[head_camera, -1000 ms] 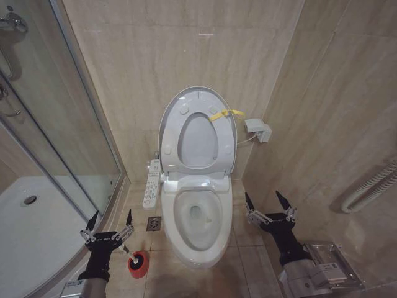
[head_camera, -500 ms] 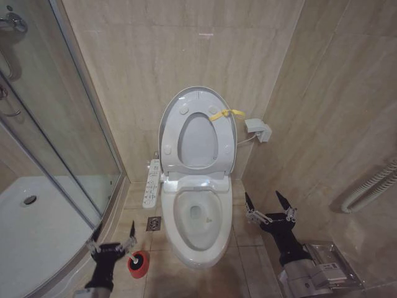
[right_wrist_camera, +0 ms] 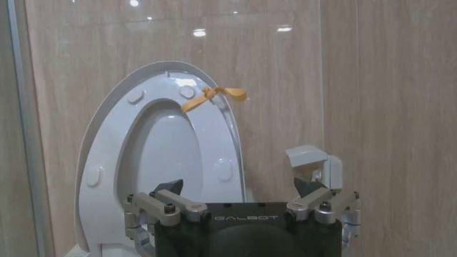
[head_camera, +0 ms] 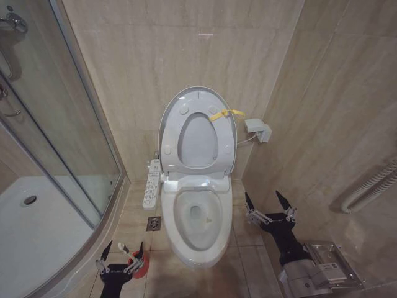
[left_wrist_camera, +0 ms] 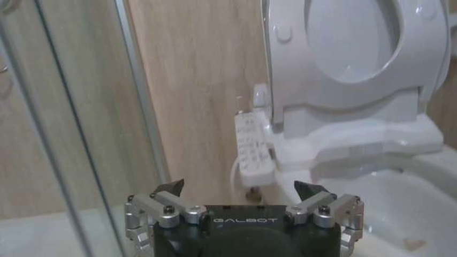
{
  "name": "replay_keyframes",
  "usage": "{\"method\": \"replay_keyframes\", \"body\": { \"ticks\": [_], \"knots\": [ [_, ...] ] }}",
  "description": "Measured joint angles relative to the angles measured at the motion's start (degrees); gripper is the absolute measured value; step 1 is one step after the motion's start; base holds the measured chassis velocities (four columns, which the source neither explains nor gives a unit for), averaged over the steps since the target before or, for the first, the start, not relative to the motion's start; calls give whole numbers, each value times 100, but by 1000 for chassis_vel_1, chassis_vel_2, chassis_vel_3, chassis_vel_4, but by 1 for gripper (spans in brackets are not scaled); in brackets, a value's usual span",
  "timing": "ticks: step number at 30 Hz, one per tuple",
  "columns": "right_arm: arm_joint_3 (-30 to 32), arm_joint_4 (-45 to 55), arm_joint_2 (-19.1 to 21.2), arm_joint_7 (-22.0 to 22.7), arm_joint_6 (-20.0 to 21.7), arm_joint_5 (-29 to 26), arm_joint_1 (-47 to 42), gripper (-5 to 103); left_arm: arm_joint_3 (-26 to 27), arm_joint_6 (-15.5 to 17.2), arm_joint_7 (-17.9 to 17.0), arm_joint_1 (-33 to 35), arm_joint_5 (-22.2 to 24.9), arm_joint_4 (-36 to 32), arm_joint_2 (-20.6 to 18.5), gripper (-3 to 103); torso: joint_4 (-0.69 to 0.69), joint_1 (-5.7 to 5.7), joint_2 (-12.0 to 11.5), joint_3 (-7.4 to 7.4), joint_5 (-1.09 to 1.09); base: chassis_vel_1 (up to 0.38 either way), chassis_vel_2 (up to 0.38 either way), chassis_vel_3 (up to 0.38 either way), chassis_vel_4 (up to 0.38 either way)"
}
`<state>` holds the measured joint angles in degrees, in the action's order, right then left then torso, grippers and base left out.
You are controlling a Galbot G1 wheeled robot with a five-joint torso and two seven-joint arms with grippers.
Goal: Open the toilet lid, clean the toilet bowl with a toilet brush, close the toilet lid, and flush.
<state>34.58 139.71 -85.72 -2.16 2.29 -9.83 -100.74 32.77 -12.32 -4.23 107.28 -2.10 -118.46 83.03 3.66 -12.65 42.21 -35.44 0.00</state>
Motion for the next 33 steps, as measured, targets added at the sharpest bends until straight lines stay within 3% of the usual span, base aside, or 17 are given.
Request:
{"method": "replay_keyframes", "body": {
  "ticks": [9, 11, 16, 21, 29, 33],
  "knots": [
    [0, 0, 0, 0, 0, 0, 0, 100, 130, -641, -2, -43, 159, 758, 0, 100, 0, 0, 0, 0, 0, 0, 0, 0, 0],
    [0, 0, 0, 0, 0, 0, 0, 100, 162, -962, 19, -182, 267, 1212, 5, 100, 0, 0, 0, 0, 0, 0, 0, 0, 0],
    [1, 0, 0, 0, 0, 0, 0, 100, 227, -1350, 106, -504, 695, 2028, -47, 100, 0, 0, 0, 0, -1, 0, 0, 0, 0],
    [1, 0, 0, 0, 0, 0, 0, 100, 220, -1458, 169, -758, 1124, 2439, -61, 100, 0, 0, 0, 0, -1, 0, 0, 0, 0],
    [1, 0, 0, 0, 0, 0, 0, 100, 375, -1917, 526, -1520, 1278, 3486, -258, 100, 0, 0, 0, 0, 0, 0, 0, 0, 0],
    [1, 0, 0, 0, 0, 0, 0, 100, 357, -1959, 628, -1874, 1362, 3918, -419, 101, 1, 0, 0, 0, 0, 0, 0, 0, 0]
  ]
}}
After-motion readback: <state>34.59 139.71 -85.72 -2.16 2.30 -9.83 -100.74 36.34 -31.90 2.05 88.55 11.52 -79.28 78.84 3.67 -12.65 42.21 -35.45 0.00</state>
